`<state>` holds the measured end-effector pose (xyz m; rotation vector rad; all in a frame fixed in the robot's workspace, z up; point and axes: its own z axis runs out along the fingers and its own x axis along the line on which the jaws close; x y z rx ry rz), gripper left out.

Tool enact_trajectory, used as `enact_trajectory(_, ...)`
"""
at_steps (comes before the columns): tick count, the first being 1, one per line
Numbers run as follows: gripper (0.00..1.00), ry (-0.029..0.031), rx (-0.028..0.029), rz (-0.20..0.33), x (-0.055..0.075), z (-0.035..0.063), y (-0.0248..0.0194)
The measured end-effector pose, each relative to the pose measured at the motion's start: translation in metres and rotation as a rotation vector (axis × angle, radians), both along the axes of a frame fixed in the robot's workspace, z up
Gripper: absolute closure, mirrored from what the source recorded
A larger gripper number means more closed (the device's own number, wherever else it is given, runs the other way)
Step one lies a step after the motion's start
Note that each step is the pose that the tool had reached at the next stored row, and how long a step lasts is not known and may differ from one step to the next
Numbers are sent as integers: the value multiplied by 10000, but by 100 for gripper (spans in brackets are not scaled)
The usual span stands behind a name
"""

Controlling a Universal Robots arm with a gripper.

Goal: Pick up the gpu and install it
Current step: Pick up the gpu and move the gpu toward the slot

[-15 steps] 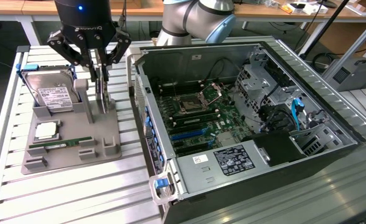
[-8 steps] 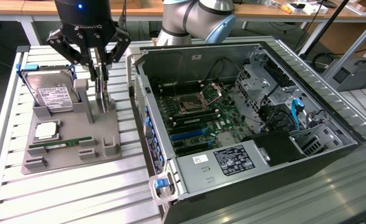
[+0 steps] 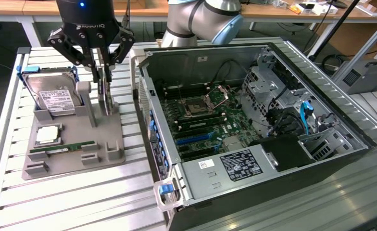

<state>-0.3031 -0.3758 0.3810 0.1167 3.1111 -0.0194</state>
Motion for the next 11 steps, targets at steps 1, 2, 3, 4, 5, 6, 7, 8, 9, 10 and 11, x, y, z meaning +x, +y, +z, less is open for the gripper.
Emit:
enact_trajectory(1, 73, 1, -1, 0, 0, 3, 0)
enact_trajectory(2, 73, 1, 0, 0, 0, 6, 0)
enact_trajectory(3, 73, 0, 0, 0, 0, 8, 0)
enact_trajectory(4, 73, 0, 0, 0, 0, 12, 0)
enact_trajectory(5, 73, 1, 0, 0, 0, 16, 0)
enact_trajectory(6, 73, 0, 0, 0, 0, 18, 0)
enact_trajectory(7, 73, 0, 0, 0, 0, 21, 0)
enact_trajectory(8, 73, 0, 0, 0, 0, 24, 0)
enact_trajectory(9, 73, 0, 0, 0, 0, 27, 0)
enact_trajectory(10, 73, 1, 0, 0, 0, 30, 0)
enact_trajectory(11, 73, 0, 0, 0, 0, 34, 0)
